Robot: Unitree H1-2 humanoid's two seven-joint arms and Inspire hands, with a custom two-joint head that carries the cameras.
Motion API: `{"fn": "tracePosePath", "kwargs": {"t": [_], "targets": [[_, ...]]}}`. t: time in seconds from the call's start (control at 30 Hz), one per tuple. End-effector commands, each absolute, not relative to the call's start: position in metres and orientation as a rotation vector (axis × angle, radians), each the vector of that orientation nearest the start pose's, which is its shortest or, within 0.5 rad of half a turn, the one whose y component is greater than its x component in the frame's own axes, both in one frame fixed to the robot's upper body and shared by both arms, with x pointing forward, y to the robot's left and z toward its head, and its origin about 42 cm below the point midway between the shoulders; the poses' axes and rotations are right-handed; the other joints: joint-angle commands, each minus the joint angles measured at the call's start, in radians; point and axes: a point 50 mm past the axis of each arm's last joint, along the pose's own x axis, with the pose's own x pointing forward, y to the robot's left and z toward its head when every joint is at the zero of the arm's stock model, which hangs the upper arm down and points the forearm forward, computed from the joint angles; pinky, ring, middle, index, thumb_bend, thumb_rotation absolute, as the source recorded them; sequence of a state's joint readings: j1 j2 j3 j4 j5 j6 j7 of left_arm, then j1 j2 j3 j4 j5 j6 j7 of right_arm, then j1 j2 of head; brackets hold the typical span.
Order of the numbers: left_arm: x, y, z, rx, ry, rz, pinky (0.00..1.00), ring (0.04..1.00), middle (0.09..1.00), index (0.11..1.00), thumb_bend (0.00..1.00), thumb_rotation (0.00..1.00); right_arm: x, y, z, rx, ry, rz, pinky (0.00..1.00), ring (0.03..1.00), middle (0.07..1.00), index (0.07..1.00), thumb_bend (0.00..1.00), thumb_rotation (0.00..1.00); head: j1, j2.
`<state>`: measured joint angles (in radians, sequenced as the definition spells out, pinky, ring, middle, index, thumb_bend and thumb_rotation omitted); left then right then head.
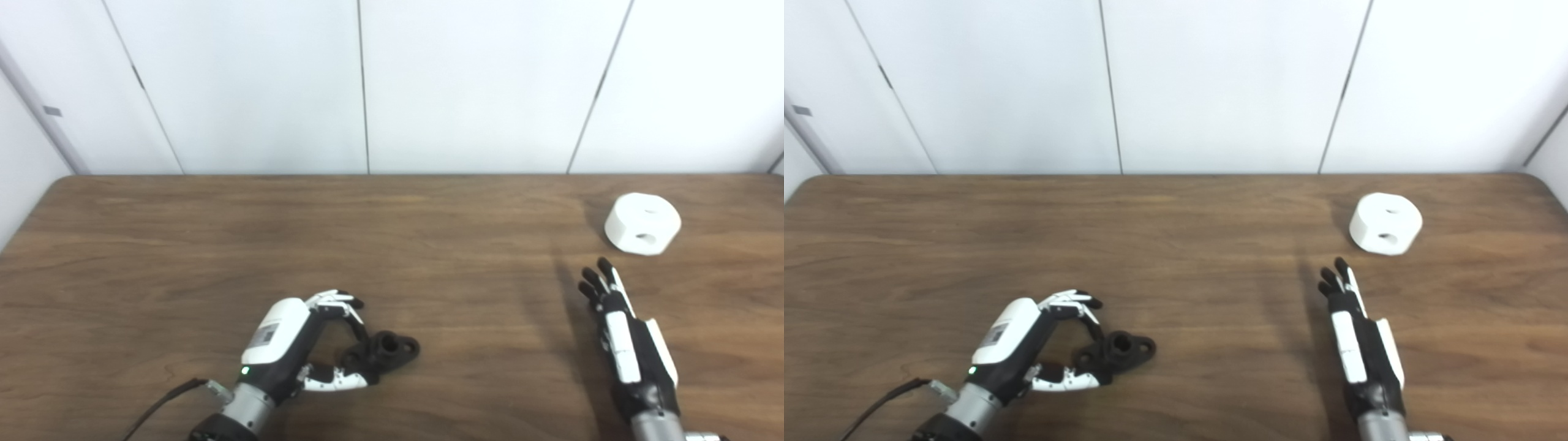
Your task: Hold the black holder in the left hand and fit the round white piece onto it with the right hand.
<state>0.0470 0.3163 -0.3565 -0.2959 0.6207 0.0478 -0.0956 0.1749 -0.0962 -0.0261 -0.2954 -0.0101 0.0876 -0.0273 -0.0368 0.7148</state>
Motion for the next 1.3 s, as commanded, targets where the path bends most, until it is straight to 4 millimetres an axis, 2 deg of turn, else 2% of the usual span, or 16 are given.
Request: {"fn": "tracePosePath", "kwargs": {"t": [0.0, 0.1, 0.27, 0.67, 0.9, 1.1, 1.27], "targets": [[0.234, 0.190, 0.131, 0.903, -0.200, -0.469, 0.87, 0.849, 0.770, 0.485, 0.52, 0.05, 0.218, -0.243, 0.137, -0.081, -0.066, -0.088, 1.00, 0.947, 0.955, 0.997, 0.57, 1.00, -0.008, 0.009], [0.229, 0.183, 0.127, 0.919, -0.222, -0.473, 0.92, 0.851, 0.771, 0.484, 0.52, 0.05, 0.219, -0.243, 0.139, -0.085, -0.071, -0.082, 1.00, 0.947, 0.956, 1.000, 0.58, 1.00, -0.013, 0.017], [0.224, 0.179, 0.119, 0.950, -0.231, -0.480, 0.92, 0.857, 0.774, 0.484, 0.52, 0.05, 0.220, -0.242, 0.140, -0.087, -0.069, -0.084, 1.00, 0.939, 0.952, 0.997, 0.58, 1.00, -0.022, 0.027], [0.224, 0.180, 0.123, 1.072, -0.239, -0.463, 0.90, 0.853, 0.764, 0.485, 0.52, 0.05, 0.221, -0.243, 0.147, -0.083, -0.079, -0.088, 1.00, 0.934, 0.947, 0.988, 0.54, 1.00, -0.026, 0.042], [0.228, 0.178, 0.126, 1.067, -0.224, -0.470, 0.91, 0.858, 0.768, 0.486, 0.52, 0.05, 0.223, -0.249, 0.150, -0.116, -0.098, -0.089, 1.00, 0.923, 0.942, 0.989, 0.53, 1.00, -0.032, 0.047], [0.234, 0.177, 0.123, 1.041, -0.199, -0.479, 0.92, 0.861, 0.773, 0.486, 0.52, 0.05, 0.231, -0.254, 0.160, -0.129, -0.105, -0.087, 1.00, 0.931, 0.927, 0.969, 0.52, 1.00, -0.075, 0.039], [0.237, 0.179, 0.123, 1.036, -0.203, -0.471, 0.91, 0.853, 0.771, 0.486, 0.52, 0.05, 0.236, -0.264, 0.174, -0.172, -0.122, -0.081, 1.00, 0.964, 0.945, 0.970, 0.51, 0.98, -0.129, 0.052]]}}
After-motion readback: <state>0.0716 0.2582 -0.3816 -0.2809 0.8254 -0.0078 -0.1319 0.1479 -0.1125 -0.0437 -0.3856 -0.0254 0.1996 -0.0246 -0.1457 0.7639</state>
